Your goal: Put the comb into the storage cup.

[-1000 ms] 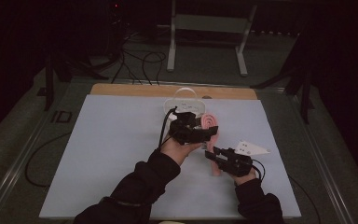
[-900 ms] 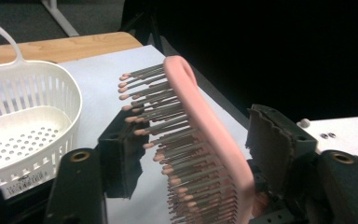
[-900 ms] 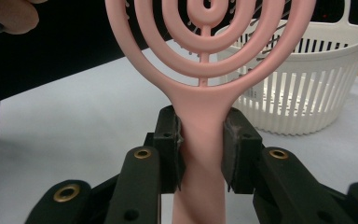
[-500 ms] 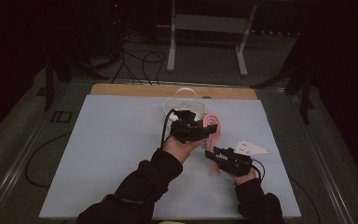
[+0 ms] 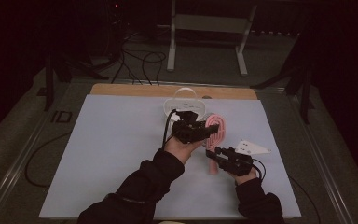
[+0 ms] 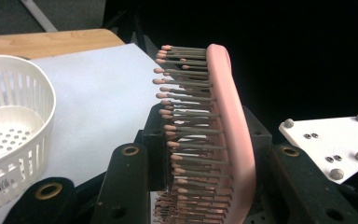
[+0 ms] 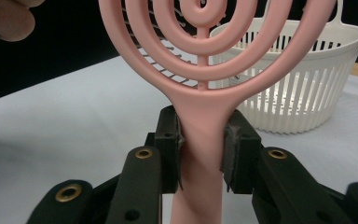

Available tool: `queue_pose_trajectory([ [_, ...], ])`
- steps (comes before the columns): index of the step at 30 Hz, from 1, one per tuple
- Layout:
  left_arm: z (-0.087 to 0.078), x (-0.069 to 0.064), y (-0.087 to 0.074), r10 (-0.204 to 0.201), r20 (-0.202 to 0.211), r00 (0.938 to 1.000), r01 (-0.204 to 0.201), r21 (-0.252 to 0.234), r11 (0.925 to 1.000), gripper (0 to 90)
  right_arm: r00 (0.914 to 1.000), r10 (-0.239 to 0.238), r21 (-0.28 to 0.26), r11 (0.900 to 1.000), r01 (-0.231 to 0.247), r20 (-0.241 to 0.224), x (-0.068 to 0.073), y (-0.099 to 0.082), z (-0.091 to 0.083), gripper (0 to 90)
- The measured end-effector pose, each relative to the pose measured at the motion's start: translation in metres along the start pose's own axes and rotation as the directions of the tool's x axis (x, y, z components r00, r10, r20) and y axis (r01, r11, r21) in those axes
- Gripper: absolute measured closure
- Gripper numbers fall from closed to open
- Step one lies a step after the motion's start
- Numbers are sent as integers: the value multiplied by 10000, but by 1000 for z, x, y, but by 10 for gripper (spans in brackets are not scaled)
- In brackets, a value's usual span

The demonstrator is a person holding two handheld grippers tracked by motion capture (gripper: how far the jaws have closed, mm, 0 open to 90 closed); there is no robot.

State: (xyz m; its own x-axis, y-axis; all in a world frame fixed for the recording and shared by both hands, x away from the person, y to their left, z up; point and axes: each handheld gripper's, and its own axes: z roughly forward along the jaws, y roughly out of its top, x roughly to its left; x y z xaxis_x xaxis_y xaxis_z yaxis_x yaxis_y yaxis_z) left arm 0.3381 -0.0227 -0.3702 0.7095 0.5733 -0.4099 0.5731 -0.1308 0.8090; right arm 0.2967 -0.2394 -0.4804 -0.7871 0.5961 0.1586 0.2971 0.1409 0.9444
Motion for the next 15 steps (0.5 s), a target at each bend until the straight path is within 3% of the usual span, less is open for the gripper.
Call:
queue_pose_trajectory([
  [7,-1,-4,3,352,61,9994,-352,-14,9994,649,10000,55,-128,9999,-54,14,1,2,-1,704],
  [12,-2,-6,6,518,121,9986,-518,-28,9987,651,9994,260,200,9995,-256,-211,2,3,2,444],
  [14,-2,-6,7,559,129,9984,-559,-33,9984,651,9996,216,266,9994,-211,-182,3,3,3,401],
  [15,-3,-6,7,603,87,9981,-602,-63,9982,651,9992,246,355,9991,-235,-307,4,3,5,315],
])
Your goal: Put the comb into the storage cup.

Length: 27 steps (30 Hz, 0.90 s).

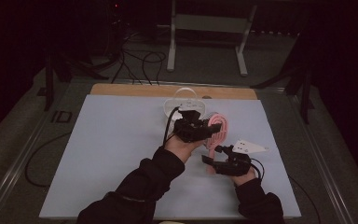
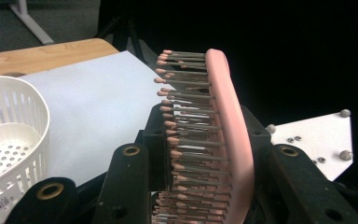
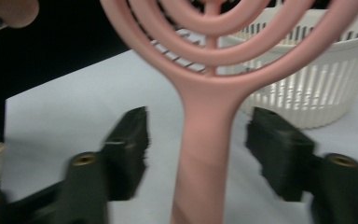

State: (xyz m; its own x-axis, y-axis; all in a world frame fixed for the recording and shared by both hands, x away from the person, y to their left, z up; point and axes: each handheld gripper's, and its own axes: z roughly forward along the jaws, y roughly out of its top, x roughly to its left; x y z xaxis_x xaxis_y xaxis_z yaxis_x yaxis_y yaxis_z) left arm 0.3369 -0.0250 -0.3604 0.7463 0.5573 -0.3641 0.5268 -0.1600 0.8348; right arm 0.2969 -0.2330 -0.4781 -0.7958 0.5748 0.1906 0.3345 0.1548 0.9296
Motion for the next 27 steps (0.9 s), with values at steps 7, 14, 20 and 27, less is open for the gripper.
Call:
queue_pose_trajectory([
  [7,-5,1,4,79,-28,10000,-80,-167,9998,652,9993,131,121,9998,-127,-352,2,0,2,141],
  [14,-13,0,11,299,-74,9995,-302,-357,9989,654,9995,29,323,9995,-18,-330,5,0,0,116],
  [20,-21,1,15,398,-51,9992,-400,-475,9981,657,9997,-117,318,9994,123,-197,8,0,-4,111],
  [27,-27,8,18,353,-121,9993,-359,-586,9976,659,9993,-300,268,9992,306,-239,11,-2,-14,105],
])
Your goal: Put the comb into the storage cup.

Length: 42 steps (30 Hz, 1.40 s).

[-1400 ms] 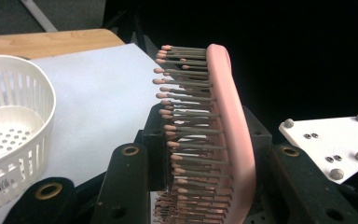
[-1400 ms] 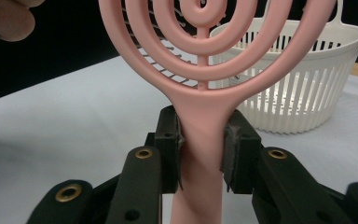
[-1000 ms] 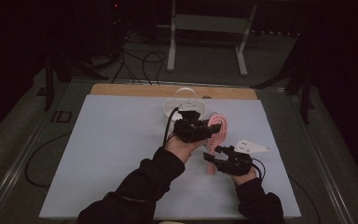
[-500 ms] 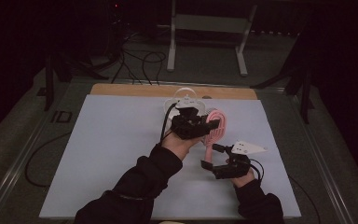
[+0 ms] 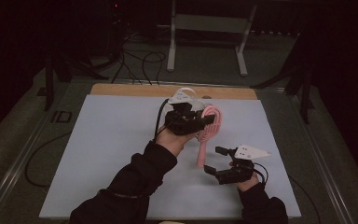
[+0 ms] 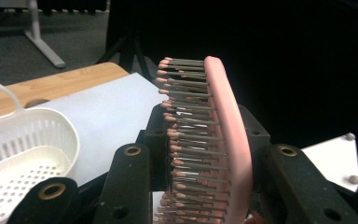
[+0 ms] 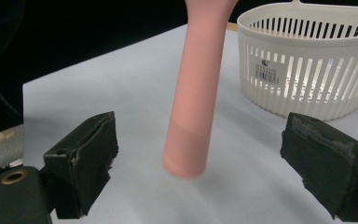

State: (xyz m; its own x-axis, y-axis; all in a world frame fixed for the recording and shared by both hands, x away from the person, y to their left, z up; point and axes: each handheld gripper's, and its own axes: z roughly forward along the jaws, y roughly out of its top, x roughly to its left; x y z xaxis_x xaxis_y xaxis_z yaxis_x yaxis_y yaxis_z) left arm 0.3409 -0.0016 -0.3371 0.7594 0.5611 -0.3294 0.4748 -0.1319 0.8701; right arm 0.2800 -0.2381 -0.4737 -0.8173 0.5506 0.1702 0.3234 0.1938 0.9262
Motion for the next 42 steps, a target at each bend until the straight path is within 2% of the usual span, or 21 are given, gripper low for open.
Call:
queue_pose_trajectory([
  [16,-13,15,8,-20,-145,9999,14,-354,9994,659,9994,-323,201,9993,324,-82,-2,-13,-17,106],
  [38,-29,40,21,54,-657,9978,-101,-721,9973,661,9994,-348,152,9993,348,37,-6,-15,-18,107],
  [42,-34,47,26,76,-880,9961,-153,-870,9961,661,9994,-344,144,9993,345,-12,-6,-15,-18,107],
])
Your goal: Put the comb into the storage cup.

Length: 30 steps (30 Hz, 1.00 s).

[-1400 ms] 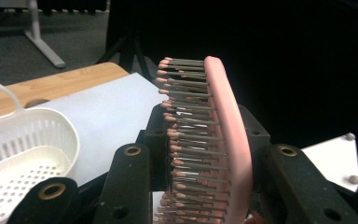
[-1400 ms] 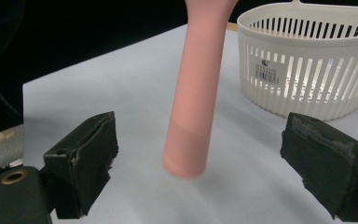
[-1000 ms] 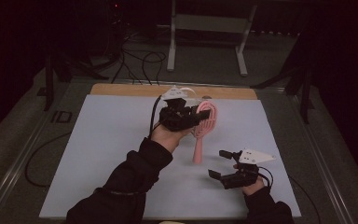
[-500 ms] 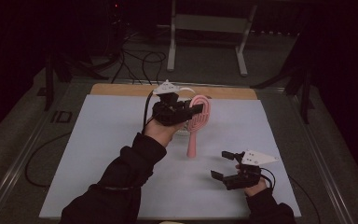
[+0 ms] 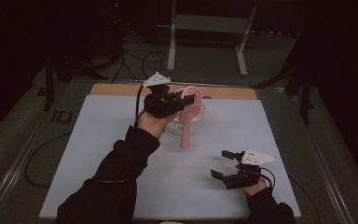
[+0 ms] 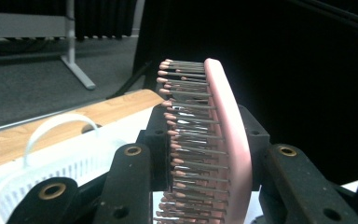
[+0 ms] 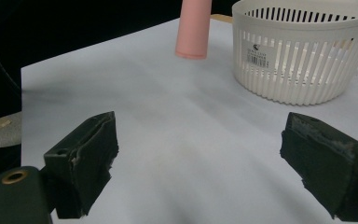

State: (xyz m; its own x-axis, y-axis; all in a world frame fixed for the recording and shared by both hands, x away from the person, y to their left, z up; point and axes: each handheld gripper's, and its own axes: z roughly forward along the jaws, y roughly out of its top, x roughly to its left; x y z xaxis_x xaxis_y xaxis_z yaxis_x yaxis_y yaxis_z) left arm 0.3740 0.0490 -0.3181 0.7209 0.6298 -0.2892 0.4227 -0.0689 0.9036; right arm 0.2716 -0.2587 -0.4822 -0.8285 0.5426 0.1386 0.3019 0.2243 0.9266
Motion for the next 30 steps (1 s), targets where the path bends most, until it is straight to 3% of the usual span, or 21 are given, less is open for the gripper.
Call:
queue_pose_trajectory([
  [11,0,10,11,264,-454,9986,-275,-253,9993,662,10000,-52,8,10000,52,-13,0,1,1,109],
  [26,-1,19,29,317,-371,9988,-348,-847,9958,662,10000,72,-128,9999,-73,-20,-1,2,0,110],
  [30,-2,21,41,362,-421,9985,-403,-1009,9941,663,10000,83,-112,9999,-84,-44,-1,2,0,110],
])
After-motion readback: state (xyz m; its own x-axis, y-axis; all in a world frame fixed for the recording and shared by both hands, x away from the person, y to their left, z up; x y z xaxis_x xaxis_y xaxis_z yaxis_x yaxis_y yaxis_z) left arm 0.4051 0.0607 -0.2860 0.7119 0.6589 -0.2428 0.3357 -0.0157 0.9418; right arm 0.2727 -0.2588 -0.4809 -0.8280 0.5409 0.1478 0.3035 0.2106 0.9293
